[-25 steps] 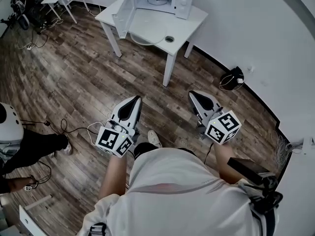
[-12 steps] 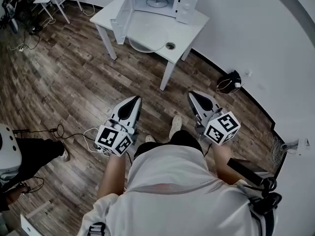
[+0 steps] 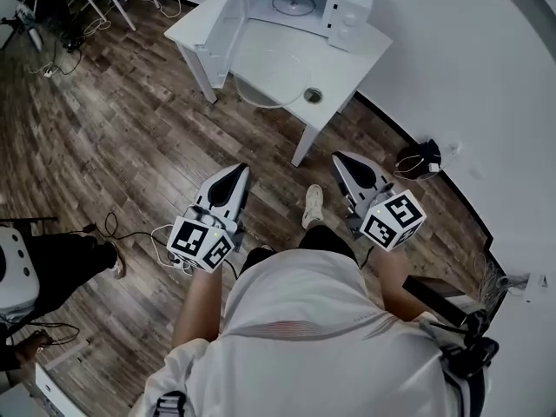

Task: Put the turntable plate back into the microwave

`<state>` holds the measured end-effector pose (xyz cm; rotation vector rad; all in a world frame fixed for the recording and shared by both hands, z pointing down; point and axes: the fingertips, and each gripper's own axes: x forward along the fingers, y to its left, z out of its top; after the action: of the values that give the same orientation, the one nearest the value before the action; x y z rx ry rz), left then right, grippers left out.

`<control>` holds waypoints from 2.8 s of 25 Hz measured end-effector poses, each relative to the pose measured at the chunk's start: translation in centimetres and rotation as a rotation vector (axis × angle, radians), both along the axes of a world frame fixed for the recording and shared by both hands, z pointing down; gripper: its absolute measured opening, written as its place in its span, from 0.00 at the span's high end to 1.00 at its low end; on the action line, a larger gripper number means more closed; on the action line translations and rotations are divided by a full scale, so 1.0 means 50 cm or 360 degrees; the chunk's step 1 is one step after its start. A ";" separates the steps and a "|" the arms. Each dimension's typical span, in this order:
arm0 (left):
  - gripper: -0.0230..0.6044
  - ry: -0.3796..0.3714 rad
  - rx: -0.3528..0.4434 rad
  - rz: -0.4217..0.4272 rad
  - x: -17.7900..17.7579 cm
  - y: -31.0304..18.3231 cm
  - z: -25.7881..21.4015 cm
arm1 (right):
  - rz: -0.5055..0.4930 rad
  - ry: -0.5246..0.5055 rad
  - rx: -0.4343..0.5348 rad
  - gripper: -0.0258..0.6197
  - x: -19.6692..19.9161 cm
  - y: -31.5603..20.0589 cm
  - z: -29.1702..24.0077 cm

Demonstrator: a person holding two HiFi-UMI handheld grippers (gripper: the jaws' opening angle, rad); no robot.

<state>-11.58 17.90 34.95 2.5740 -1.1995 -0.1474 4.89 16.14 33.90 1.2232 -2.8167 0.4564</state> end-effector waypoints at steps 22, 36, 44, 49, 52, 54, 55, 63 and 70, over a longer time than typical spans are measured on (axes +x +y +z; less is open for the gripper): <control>0.95 0.0000 -0.0284 -0.0331 0.118 -0.412 0.091 | -0.0353 -0.0043 -0.0235 0.96 0.120 -0.460 0.118; 0.82 0.0403 -0.0770 -0.0366 -0.037 -0.531 0.380 | -0.0245 0.0063 -0.0478 0.96 0.022 -0.494 0.245; 0.48 0.1022 -0.1116 -0.0352 -0.056 -0.573 0.551 | -0.0220 0.0134 -0.0587 0.96 -0.002 -0.502 0.308; 0.46 0.1325 -0.1245 -0.0282 -0.026 -0.600 0.596 | -0.0212 0.0164 -0.0629 0.96 -0.001 -0.508 0.331; 0.46 0.1451 -0.1269 -0.0219 -0.005 -0.614 0.591 | -0.0208 0.0171 -0.0646 0.96 0.002 -0.509 0.340; 0.46 0.1483 -0.1276 -0.0175 0.006 -0.620 0.586 | -0.0206 0.0173 -0.0653 0.96 0.003 -0.509 0.342; 0.48 0.1490 -0.1285 -0.0159 0.010 -0.621 0.585 | -0.0204 0.0172 -0.0656 0.96 0.003 -0.509 0.342; 0.54 0.1592 -0.1336 -0.0036 0.034 -0.635 0.584 | -0.0200 0.0163 -0.0670 0.96 0.007 -0.511 0.348; 0.77 0.1598 -0.1358 -0.0049 0.037 -0.647 0.583 | -0.0204 0.0159 -0.0687 0.96 0.009 -0.508 0.355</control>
<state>-9.75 -14.43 64.12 1.3972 -0.6629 -0.6659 5.32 -9.26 51.66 0.9420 -2.5073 0.9059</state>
